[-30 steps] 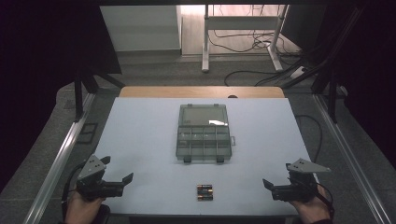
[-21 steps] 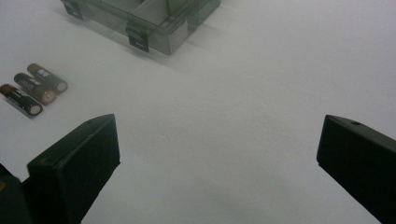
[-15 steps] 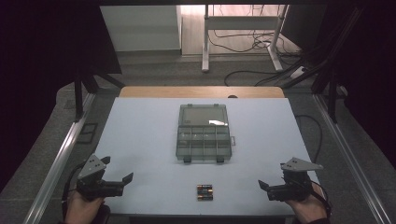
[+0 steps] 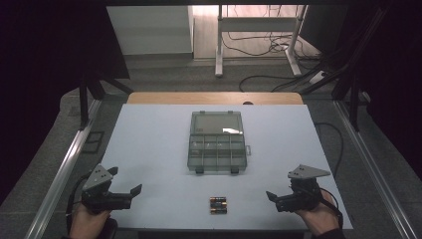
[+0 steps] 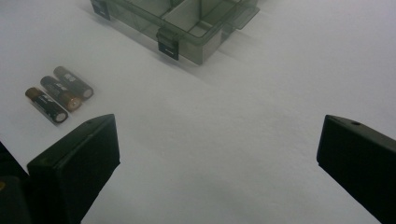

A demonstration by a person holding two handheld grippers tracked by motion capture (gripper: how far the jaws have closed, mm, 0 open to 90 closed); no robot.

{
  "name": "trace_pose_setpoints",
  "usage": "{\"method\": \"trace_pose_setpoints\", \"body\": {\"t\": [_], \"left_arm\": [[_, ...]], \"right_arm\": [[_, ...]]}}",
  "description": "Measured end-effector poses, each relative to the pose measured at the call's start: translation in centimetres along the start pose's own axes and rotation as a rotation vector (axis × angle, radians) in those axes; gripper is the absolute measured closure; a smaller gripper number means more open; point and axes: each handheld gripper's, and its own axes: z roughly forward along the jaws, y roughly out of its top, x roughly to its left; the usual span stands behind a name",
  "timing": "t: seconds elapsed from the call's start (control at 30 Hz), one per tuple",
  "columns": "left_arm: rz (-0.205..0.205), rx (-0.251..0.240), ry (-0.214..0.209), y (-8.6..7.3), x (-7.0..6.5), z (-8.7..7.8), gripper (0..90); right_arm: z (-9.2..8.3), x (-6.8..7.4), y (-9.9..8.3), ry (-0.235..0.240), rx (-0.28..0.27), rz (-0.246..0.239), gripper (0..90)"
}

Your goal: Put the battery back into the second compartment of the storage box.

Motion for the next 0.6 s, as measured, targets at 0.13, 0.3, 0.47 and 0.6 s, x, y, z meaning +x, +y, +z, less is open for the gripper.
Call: {"method": "trace_pose_setpoints", "body": {"t": [0.13,0.3,0.47,0.6], "left_arm": [[0.001,0.001,-0.001,0.0,0.0,0.0,0.4],[0.005,0.004,-0.002,0.0,0.0,0.0,0.6],[0.001,0.002,-0.004,0.0,0.0,0.0,0.6],[0.001,0.002,-0.004,0.0,0.0,0.1,0.6]], "right_arm": [[0.4,0.3,0.4,0.013,0.008,-0.008,0.0],[0.9,0.9,0.9,0.028,0.012,-0.019,0.0],[1.5,1.3,1.4,0.042,0.007,-0.042,0.0],[2.0,1.7,1.8,0.059,0.021,-0.053,0.0]]}}
